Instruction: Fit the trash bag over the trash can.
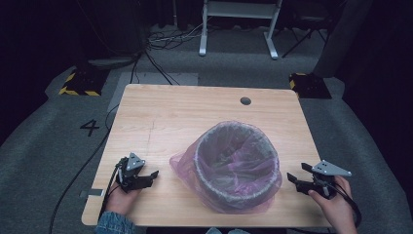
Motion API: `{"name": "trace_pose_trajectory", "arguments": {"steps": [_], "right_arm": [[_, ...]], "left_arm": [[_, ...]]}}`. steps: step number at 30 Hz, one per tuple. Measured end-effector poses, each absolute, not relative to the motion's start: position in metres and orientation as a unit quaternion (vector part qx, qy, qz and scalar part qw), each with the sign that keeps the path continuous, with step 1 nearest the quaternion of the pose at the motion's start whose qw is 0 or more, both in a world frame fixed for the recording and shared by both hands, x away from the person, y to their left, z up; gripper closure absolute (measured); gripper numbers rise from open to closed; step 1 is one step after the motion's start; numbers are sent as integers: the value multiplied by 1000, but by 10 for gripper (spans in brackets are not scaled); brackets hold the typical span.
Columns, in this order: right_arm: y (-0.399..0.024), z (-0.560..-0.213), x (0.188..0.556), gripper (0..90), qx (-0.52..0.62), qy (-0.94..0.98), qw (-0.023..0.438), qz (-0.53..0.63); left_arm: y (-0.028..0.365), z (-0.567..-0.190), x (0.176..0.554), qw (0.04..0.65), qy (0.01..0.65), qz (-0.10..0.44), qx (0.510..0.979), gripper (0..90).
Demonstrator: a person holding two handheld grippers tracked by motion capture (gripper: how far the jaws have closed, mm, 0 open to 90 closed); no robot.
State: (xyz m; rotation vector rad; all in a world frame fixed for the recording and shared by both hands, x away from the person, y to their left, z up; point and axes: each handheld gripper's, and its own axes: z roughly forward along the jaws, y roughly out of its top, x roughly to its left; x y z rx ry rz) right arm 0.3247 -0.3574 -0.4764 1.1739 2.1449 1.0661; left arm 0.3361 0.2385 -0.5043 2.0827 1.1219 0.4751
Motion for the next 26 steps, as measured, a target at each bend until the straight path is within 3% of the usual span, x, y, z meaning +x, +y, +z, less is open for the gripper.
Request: {"name": "trace_pose_trajectory", "arguments": {"steps": [14, 23, 26], "right_arm": [[-357, -503, 338, 228, 468, 783, 211, 352], [-359, -505, 358, 0, 467, 796, 196, 331], [-360, -505, 367, 0, 459, 801, 192, 334]], "left_arm": [[238, -504, 337, 356, 436, 185, 806, 307], [238, -504, 337, 356, 436, 185, 806, 306], [238, -504, 337, 356, 436, 185, 806, 305]]}}
